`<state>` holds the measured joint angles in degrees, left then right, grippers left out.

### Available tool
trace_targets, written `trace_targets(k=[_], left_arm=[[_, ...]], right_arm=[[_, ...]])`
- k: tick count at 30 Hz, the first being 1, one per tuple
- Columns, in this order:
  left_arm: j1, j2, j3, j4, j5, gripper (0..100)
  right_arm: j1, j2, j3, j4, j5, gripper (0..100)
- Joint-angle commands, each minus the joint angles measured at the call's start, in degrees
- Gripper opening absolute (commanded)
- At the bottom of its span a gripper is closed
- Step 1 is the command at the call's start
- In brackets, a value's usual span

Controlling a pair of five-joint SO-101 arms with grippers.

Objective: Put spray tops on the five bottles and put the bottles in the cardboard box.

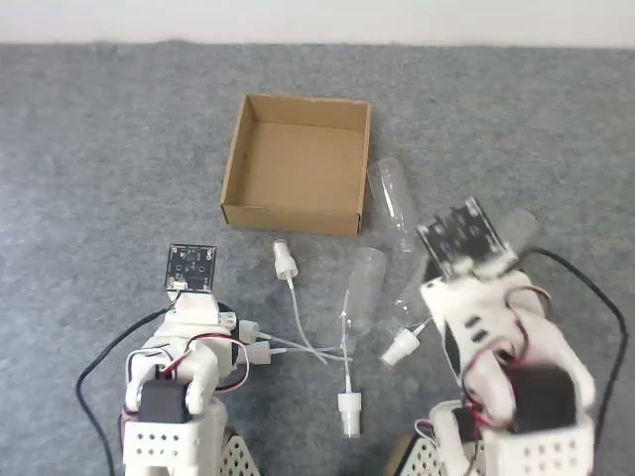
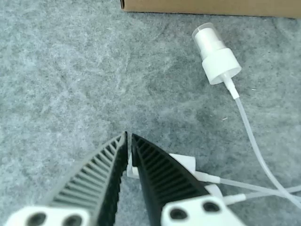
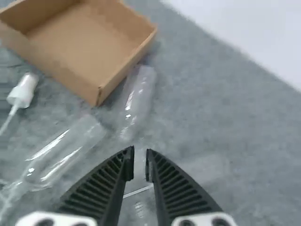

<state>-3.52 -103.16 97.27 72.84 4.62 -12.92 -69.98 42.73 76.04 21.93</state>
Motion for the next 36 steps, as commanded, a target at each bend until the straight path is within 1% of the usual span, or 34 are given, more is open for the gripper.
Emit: trace_targets(k=[1,7,11,16,19,27,36], left_arm=[[0.0,-1.1,-0.7,-0.4,-0.4,1],[0.0,-1.1,-0.7,-0.4,-0.4,1],[0.0,-1.1,-0.7,-0.4,-0.4,1],[0.0,-1.1,-0.7,-0.4,-0.4,1],[0.0,-1.1,-0.7,-0.4,-0.4,1],[0.0,-1.1,-0.7,-0.4,-0.4,1],[0.0,-1.1,-0.7,-0.4,-0.4,1]], right_arm=[[-3.9,6.7,-3.7,0.4,-4.4,12.4],[-10.9,17.9,-6.5,-0.2,-9.5,13.6],[-15.1,25.5,-10.7,-0.1,-15.9,13.7],[-18.2,34.9,-14.7,-0.2,-24.6,13.8],[-18.3,40.8,-17.1,-0.6,-29.1,13.8],[-18.4,54.0,-17.8,-9.5,-40.7,13.8],[-18.3,62.2,-18.0,-10.1,-42.5,13.9]])
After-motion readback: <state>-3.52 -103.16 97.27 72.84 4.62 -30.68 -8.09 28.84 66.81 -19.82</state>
